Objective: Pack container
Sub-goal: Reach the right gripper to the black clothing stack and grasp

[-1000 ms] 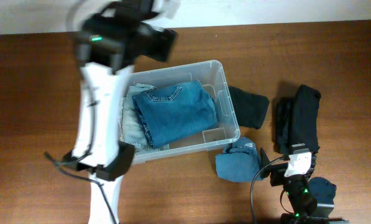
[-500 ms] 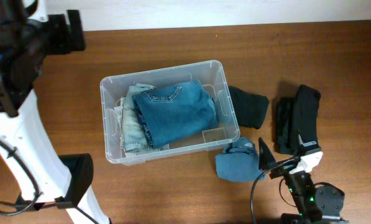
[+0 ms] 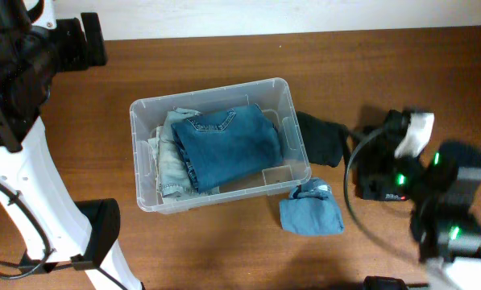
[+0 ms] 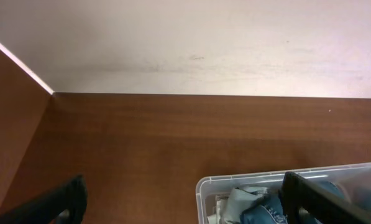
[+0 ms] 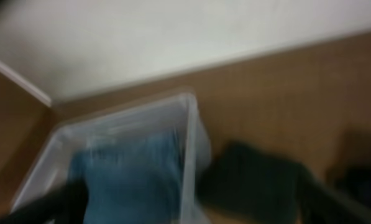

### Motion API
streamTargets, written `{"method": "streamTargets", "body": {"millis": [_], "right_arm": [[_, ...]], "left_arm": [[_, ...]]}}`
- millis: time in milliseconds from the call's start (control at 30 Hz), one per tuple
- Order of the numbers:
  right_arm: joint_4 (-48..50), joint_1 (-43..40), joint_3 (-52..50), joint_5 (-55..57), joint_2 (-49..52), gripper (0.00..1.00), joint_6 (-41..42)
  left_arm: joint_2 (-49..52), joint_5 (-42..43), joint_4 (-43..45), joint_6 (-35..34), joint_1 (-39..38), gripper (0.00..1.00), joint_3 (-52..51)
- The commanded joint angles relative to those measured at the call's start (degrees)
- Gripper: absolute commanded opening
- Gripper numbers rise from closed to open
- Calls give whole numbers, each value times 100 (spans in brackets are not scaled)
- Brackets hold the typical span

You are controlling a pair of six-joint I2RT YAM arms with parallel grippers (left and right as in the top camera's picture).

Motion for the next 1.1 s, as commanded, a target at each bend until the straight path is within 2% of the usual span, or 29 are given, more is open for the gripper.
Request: {"method": "streamTargets", "body": {"millis": [0,100,200,300,433,567,667,833,1067], "right_arm": [[-914,-42,1506,-479,1344,98,-63],[-1648,-63,2481,-354,2498,98,-439],[-2190,-264,3042,131,3169,98,-424],[-2627,-905,3580,483,3851,98,-433],[-2730,-1801,3654,400,4365,98,-708],[-3095,-2588,3654,-39,5165,98,-1665],[-3340,-2949,3654,-59,5737,98,-1943],[-3477,-3279,3652,-302,6557,98,-2455],[-3593,-3187,3615,-643,7106,98,-2959]], "left_arm": [[-24,-44,0,-42,20,100,39],[-24,-44,0,-39,20,99,39],[-24,-44,0,-39,17,99,39],[-24,-44,0,-42,20,99,39],[-24,-44,0,-42,17,99,39],[-24,-44,0,-42,20,99,39],[-24,-44,0,-42,17,99,39],[-24,-44,0,-39,17,99,39],[-24,-44,2,-39,17,99,39]]}}
